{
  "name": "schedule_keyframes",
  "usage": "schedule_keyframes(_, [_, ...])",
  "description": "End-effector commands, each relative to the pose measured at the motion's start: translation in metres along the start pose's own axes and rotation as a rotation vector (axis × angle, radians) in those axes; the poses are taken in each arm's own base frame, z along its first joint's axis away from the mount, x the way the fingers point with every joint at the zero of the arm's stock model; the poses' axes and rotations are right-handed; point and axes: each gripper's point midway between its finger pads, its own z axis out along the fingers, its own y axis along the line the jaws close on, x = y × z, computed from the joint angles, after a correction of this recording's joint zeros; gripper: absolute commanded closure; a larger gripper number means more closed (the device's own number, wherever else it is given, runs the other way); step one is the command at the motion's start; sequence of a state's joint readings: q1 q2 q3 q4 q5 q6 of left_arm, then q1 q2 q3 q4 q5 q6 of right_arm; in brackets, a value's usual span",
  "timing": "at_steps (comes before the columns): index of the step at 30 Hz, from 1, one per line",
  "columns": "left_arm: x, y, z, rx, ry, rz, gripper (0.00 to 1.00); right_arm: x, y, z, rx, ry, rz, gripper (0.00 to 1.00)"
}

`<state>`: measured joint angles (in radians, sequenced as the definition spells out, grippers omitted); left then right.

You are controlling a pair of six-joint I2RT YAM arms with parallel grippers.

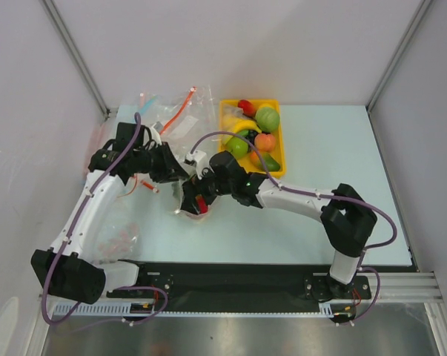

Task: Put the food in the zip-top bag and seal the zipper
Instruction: Place the fake fruit in the zipper food storage bag.

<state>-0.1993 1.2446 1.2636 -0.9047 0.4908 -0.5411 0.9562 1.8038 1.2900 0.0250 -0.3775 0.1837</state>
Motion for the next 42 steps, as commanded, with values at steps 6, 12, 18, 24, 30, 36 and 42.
schedule_keyframes(6, [0.009, -0.004, -0.023, 0.001, -0.043, 0.029, 0.5, -0.035, 0.002, -0.043, 0.055, -0.075, 0.052, 0.3])
schedule_keyframes(12, [0.03, 0.006, -0.041, -0.043, -0.037, 0.045, 0.28, -0.031, -0.003, -0.046, 0.054, -0.029, 0.111, 0.35])
schedule_keyframes(18, [0.046, 0.014, -0.039, -0.081, -0.003, 0.052, 0.27, -0.047, -0.011, -0.054, 0.069, -0.063, 0.169, 0.39])
schedule_keyframes(24, [0.038, 0.028, -0.022, -0.17, 0.012, 0.075, 0.32, -0.054, -0.011, -0.058, 0.067, -0.05, 0.145, 0.44])
schedule_keyframes(30, [0.032, 0.045, -0.013, -0.291, 0.032, 0.135, 0.59, -0.047, -0.015, -0.053, 0.07, 0.012, 0.136, 0.51])
schedule_keyframes(36, [0.037, 0.054, -0.017, -0.363, 0.077, 0.175, 1.0, -0.028, -0.02, -0.042, 0.106, 0.117, 0.113, 0.55])
schedule_keyframes(42, [0.033, 0.045, -0.036, -0.42, 0.094, 0.225, 1.0, -0.012, -0.023, -0.038, 0.182, 0.201, 0.049, 0.62])
